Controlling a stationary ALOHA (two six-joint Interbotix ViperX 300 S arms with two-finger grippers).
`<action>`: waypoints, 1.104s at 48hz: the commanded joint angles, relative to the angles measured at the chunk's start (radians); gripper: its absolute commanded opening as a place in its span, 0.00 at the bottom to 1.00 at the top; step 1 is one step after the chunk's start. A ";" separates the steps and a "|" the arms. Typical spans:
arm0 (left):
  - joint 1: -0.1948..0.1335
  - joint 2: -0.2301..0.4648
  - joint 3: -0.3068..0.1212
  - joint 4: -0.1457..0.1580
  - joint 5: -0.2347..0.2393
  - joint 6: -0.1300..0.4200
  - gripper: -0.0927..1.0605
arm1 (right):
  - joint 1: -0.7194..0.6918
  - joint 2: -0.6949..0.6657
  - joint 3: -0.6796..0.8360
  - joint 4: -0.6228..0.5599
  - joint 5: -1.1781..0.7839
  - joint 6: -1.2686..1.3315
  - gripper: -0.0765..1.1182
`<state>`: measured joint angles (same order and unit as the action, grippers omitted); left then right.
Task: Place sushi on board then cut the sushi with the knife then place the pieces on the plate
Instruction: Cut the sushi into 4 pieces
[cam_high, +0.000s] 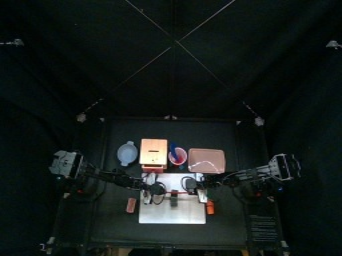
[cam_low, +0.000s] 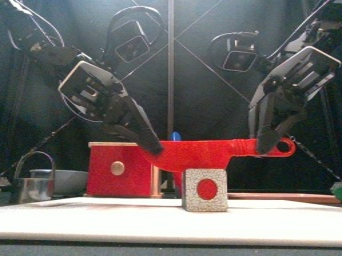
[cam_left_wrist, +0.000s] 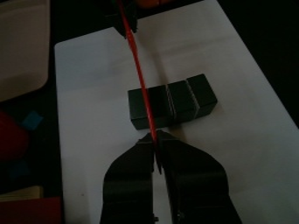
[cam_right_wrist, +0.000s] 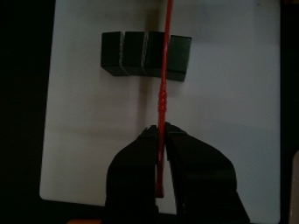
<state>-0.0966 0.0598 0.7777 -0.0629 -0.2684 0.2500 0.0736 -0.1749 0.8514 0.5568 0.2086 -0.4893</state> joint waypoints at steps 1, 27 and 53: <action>0.015 -0.008 -0.044 0.006 -0.009 0.003 0.43 | 0.009 -0.012 -0.040 0.006 -0.017 -0.003 0.34; 0.009 0.084 -0.057 0.005 -0.009 0.003 0.43 | 0.005 0.106 -0.046 -0.006 -0.051 -0.006 0.34; 0.020 0.002 -0.064 0.006 0.014 0.003 0.43 | -0.051 0.051 -0.120 -0.152 -0.020 -0.005 0.34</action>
<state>-0.0890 0.1135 0.7593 -0.0614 -0.2393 0.2485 0.0215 -0.0660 0.7992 0.4142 0.1948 -0.4909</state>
